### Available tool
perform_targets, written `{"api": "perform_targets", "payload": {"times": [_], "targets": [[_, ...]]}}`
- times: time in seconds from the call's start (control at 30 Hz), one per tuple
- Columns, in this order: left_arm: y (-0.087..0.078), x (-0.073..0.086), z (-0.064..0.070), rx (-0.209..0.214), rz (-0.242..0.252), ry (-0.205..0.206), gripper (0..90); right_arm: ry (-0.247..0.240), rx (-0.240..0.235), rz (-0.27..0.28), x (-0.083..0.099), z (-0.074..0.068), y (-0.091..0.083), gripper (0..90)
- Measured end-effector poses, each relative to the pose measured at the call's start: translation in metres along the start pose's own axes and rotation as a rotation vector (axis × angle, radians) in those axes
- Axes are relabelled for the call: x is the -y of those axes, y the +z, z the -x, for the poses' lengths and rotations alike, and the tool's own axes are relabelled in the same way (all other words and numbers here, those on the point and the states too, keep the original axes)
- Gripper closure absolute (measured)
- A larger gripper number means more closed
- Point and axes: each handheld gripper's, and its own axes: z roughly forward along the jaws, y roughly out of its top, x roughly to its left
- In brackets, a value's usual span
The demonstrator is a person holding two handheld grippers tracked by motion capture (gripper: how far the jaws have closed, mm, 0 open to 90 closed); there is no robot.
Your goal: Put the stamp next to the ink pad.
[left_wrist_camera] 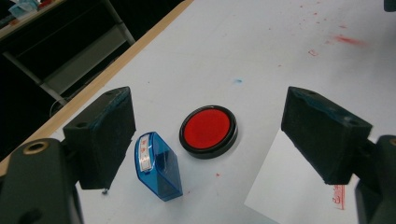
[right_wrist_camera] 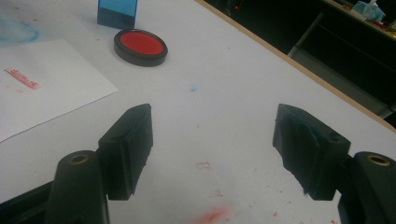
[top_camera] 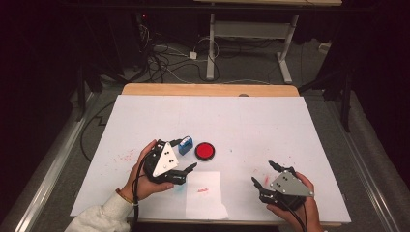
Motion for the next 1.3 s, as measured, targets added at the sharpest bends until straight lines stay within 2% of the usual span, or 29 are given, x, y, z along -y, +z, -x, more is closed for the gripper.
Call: {"api": "perform_targets", "payload": {"times": [0.43, 0.7, 0.97, 1.23, 1.3], "targets": [[-0.016, 0.014, 0.000, -0.020, -0.011, 0.023, 17.2, -0.001, 0.002, -0.001, 0.000, 0.000, 0.000, 29.4], [-0.026, 0.028, -0.002, -0.039, -0.015, 0.012, 15.5, -0.001, 0.002, 0.000, 0.000, 0.000, 0.000, 29.4], [-0.033, 0.042, 0.000, -0.057, -0.034, 0.024, 15.5, -0.002, 0.002, -0.003, 0.000, 0.000, 0.000, 29.5], [-0.035, 0.061, -0.002, -0.072, -0.060, 0.014, 15.5, -0.001, 0.005, -0.005, 0.000, 0.000, 0.001, 29.5], [-0.035, 0.065, -0.003, -0.070, -0.065, -0.004, 15.5, -0.001, 0.005, -0.006, 0.000, 0.000, 0.001, 29.5]]}}
